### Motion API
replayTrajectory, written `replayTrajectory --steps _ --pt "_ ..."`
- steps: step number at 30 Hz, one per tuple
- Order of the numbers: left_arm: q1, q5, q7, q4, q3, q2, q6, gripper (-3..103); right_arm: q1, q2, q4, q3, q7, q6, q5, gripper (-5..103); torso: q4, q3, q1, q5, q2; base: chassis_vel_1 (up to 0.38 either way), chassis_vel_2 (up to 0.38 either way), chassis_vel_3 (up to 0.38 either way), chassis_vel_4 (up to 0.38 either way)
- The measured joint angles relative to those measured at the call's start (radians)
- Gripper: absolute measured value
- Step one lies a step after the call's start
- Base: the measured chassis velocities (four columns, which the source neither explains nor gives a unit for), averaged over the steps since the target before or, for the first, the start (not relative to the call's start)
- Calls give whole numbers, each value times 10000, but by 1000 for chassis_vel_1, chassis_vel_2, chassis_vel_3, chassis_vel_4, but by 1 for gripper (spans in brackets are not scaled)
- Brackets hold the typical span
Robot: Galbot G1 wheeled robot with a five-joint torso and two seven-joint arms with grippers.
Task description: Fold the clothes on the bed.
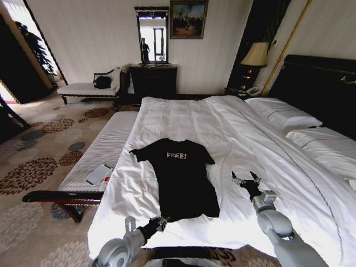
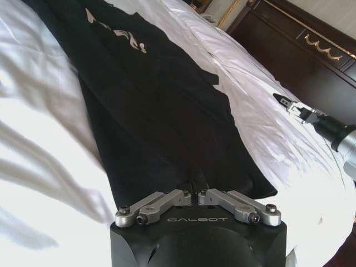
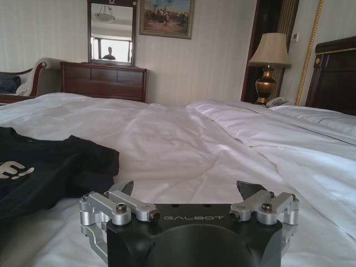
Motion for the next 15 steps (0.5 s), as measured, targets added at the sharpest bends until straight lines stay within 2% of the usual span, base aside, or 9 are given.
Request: replayTrajectory --steps 8,15 --pt "725 -43 1 -706 -795 392 -34 0 -45 -2 -30 85 -4 3 0 100 -2 0 0 0 0 0 0 0 0" --pt "2260 -67 1 -1059 -2419 668 -123 0 -105 19 -48 98 -39 22 0 100 2 0 0 0 0 0 0 0 0"
